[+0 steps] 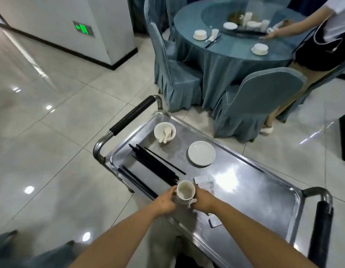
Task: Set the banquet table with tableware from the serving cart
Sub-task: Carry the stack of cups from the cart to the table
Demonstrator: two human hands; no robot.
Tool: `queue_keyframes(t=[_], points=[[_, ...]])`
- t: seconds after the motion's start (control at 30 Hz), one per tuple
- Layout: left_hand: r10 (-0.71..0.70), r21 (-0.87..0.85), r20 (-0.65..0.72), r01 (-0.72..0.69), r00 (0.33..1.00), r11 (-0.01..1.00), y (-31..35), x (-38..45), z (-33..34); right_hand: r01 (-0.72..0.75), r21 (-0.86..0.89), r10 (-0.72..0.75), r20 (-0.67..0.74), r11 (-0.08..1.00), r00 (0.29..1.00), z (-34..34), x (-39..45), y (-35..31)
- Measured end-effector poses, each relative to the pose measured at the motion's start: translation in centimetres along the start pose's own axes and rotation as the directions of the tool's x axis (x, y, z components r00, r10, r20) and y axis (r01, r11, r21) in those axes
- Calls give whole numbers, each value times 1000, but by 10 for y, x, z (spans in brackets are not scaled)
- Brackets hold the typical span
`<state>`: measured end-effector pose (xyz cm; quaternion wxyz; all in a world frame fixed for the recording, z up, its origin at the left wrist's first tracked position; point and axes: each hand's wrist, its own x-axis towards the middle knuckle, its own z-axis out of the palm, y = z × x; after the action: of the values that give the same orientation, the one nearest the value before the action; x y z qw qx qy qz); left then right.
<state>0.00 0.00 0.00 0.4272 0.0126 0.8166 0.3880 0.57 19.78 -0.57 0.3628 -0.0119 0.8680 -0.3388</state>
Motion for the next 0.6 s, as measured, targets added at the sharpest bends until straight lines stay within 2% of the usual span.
queue_keyframes(t=[0.07, 0.37, 0.47, 0.6], points=[[36, 71, -28, -34, 999, 997, -1, 7, 5, -20, 52, 21, -30, 998, 999, 5, 8, 2], [43, 23, -208, -39, 977, 999, -8, 22, 14, -10, 78, 16, -86, 997, 996, 6, 20, 13], [66, 21, -257, -63, 964, 998, -8, 11, 2, 26, 28, -25, -46, 999, 999, -10, 16, -5], [67, -34, -320, -82, 945, 996, -12, -23, -32, 138, -137, -138, 7, 981, 990, -26, 16, -57]])
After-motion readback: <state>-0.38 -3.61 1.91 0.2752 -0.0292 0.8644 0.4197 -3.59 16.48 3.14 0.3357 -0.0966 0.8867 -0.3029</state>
